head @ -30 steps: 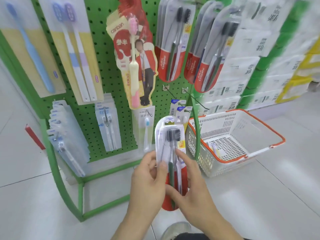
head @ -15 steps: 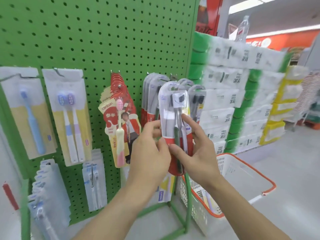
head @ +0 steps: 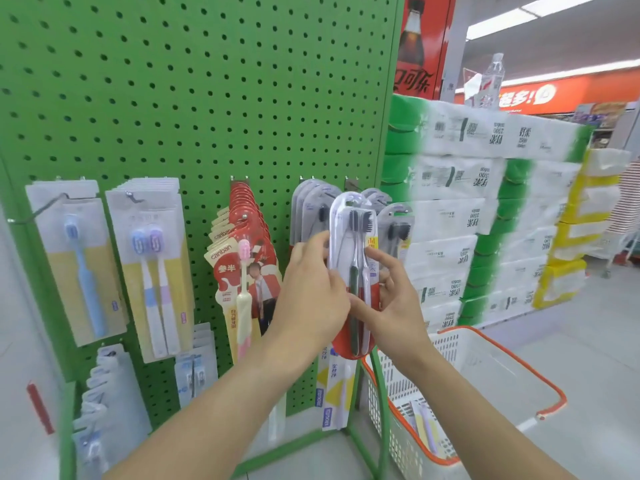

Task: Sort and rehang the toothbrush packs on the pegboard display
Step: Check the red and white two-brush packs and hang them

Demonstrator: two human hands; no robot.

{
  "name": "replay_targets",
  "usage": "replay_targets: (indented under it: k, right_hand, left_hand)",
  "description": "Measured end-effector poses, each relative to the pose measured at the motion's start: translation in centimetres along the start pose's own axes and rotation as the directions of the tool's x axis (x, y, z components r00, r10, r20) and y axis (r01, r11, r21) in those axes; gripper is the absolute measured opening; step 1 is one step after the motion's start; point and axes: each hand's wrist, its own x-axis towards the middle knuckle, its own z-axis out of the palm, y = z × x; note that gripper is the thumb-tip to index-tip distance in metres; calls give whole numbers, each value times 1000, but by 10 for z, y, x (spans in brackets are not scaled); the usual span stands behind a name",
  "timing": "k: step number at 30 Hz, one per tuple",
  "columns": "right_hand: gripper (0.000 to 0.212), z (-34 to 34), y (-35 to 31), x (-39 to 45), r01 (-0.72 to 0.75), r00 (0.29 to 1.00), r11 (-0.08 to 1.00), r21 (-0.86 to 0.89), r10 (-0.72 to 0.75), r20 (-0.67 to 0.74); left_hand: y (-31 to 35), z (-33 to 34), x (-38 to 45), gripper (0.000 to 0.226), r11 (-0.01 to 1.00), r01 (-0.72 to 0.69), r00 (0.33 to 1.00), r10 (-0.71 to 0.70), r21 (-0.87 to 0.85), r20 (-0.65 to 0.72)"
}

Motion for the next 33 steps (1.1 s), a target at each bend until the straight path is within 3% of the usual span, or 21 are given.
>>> replay_targets:
  k: [5,9,14,18,29,33]
  right_hand:
    - [70,2,13,10,-60,997,998,-36,62,47]
    - [70,3,14,21,-84,974,982,-172,117,195]
    - [75,5,17,35,-47,979,937,-347,112,168]
    - [77,7,18,35,-1,987,898,-439,73,146]
    - [78,18,17,26,33,993,892,-450,23,118]
    - [68,13,17,27,53,992,877,-477,7,123]
  left_hand:
    - [14,-13,27,59,998,11,1000,-10,67,-4]
    - [34,-29,68,53,995,-20,999,25,96,-46]
    - [31,-38,131,44,949,28,999,-33,315,9]
    - [16,-34,162,8,893,76,984,-139,444,111]
    - [1,-29,179,20,876,-2,986,-80,482,148]
    - [9,-39,179,15,883,-42,985,-42,468,168]
